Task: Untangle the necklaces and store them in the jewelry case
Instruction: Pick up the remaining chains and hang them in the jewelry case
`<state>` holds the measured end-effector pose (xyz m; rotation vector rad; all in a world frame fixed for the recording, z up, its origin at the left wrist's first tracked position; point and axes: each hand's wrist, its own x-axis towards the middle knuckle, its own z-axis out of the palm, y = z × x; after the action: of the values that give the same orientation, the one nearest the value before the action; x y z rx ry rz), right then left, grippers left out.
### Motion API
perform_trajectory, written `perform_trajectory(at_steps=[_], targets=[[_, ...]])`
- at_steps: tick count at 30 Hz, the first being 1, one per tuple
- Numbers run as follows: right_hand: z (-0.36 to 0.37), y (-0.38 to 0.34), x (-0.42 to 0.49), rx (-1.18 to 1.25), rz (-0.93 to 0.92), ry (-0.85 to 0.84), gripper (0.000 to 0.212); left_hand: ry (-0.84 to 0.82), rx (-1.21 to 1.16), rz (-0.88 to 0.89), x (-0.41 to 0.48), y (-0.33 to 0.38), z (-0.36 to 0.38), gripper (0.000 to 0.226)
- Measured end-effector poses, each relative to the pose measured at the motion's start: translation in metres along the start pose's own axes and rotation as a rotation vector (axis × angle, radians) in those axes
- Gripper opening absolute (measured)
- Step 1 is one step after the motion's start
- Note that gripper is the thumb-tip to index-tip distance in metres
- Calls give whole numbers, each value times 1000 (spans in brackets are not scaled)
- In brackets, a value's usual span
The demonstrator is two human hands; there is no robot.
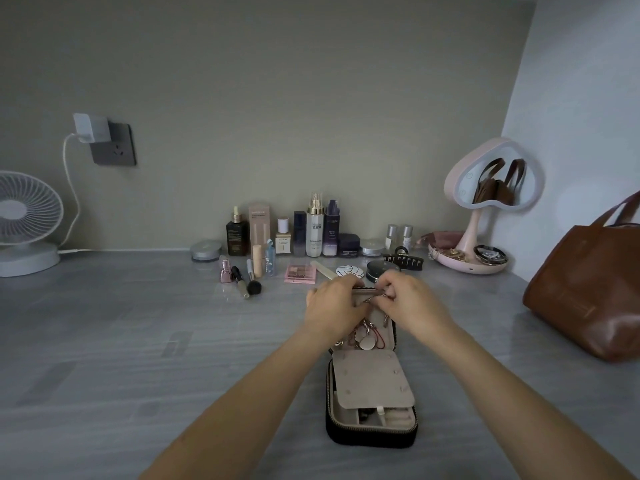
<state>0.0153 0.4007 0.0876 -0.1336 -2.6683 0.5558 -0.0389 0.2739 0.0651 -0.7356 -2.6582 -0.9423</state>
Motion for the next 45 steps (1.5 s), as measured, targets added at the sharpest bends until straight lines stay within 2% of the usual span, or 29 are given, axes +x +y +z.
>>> perform_trajectory(at_steps=[6,12,19,24,35,38,42,45], targets=[[8,0,-6,-72,-27,175,7,50,-64,2,-1,-3,3,29],[12,-2,-8,-54,-11,267,8,103,-156,14,-2,-3,4,26],[15,-7,-12,-104,50,319,5,183,-201,45,-3,-4,8,24],[21,-6,-20,-129,-2,399,6,208,-251,33,-6,-2,8,19],[31,5,-30,-175,-95,443,9,203,-273,4,-9,0,7,21],[32,4,-30,-74,-32,410,15,204,-289,-7,-9,1,7,20],[33,6,-27,130,95,363,37,200,-287,-24,-9,0,7,23],[35,9,-25,291,132,324,39,210,-289,-14,-9,-1,9,24]])
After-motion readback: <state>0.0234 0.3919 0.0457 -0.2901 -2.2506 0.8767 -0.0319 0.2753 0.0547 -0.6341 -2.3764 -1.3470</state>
